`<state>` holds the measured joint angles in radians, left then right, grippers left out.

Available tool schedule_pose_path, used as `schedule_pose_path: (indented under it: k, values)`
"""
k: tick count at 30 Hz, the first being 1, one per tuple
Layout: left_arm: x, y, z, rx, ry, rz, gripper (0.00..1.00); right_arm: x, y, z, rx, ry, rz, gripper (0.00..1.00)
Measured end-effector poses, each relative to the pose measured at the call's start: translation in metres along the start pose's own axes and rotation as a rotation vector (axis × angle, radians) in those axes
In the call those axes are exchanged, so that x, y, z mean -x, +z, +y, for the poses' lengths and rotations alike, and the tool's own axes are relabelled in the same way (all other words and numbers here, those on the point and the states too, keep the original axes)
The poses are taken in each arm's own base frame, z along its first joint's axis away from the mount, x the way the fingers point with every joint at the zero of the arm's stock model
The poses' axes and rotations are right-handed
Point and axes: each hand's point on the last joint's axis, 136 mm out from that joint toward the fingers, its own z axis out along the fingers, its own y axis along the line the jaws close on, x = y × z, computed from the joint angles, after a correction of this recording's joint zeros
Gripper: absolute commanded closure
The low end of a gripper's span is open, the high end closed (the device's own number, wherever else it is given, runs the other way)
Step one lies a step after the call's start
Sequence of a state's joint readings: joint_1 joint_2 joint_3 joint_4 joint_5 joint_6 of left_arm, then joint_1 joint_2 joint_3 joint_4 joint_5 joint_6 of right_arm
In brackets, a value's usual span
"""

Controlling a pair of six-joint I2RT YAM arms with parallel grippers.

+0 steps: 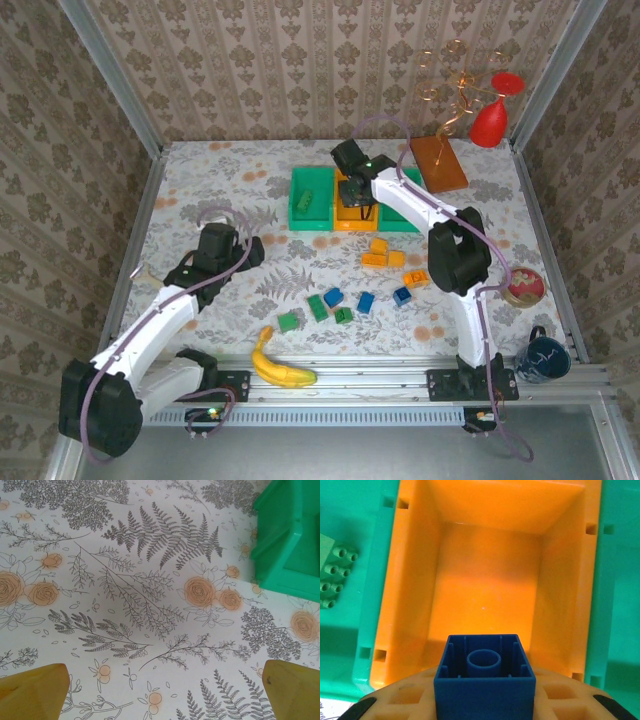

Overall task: Sort the legos into containers by color
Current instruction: Place the lego in the container, then pick up the lego from the center of the table.

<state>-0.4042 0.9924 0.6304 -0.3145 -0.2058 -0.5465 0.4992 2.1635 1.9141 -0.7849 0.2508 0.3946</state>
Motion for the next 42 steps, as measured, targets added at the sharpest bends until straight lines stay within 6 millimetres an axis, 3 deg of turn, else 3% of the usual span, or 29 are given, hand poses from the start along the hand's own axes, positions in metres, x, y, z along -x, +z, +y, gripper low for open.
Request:
schedule_pose_path:
  k: [10,20,24,29,33,36,42]
  values:
    - [0.001,-0.007,0.001,-0.014,-0.005,-0.022,0.0,-0.005,0.01,-0.002,-0.01,-0.004,0.02,0.46]
    - [-0.003,-0.007,0.001,-0.014,0.017,-0.002,0.0,-0.004,0.007,-0.002,-0.009,-0.003,0.016,0.42]
    - [-0.003,-0.007,0.001,-0.014,0.018,-0.001,0.0,-0.006,-0.01,-0.007,-0.003,0.006,0.004,0.39]
    - [-0.003,-0.007,0.001,-0.016,0.018,-0.001,0.0,-0.009,-0.048,-0.019,0.013,0.042,-0.035,0.37]
    - [-0.004,-0.007,0.0,-0.021,0.017,0.001,0.0,-0.025,-0.075,-0.033,0.02,0.088,-0.049,0.35]
    - [-0.004,-0.007,0.0,-0.022,0.017,0.001,0.0,-0.046,-0.084,-0.044,0.016,0.12,-0.036,0.32]
    - [-0.006,-0.005,0.0,-0.027,0.016,-0.001,0.0,-0.094,-0.079,-0.058,0.011,0.187,0.029,0.25]
